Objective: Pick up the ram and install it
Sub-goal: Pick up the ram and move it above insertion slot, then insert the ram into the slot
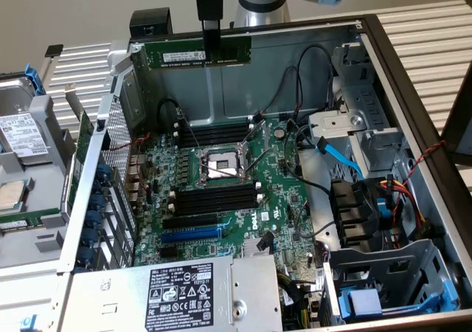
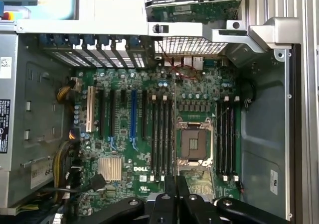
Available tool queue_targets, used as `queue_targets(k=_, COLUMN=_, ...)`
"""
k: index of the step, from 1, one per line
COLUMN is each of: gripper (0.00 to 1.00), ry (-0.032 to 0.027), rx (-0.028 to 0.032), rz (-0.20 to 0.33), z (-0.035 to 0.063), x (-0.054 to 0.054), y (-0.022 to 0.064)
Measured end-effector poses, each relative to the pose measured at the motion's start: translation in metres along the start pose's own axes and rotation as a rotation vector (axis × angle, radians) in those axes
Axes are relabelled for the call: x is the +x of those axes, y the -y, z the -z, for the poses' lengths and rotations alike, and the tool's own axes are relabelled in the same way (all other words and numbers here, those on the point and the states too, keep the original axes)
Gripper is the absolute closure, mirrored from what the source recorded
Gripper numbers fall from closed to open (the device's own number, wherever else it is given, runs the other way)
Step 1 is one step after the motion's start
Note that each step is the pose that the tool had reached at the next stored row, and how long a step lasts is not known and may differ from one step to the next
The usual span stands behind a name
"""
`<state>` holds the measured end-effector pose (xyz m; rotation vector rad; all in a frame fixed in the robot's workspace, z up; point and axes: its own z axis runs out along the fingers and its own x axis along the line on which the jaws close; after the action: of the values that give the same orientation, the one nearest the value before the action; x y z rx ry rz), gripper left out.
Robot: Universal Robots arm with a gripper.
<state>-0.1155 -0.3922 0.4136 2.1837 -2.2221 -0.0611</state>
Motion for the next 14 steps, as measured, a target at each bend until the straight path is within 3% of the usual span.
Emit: queue_targets(k=14, gripper=0.88, ry=0.0, rx=-0.0018, rz=0.0, z=-0.0153, x=-0.013, y=0.0031)
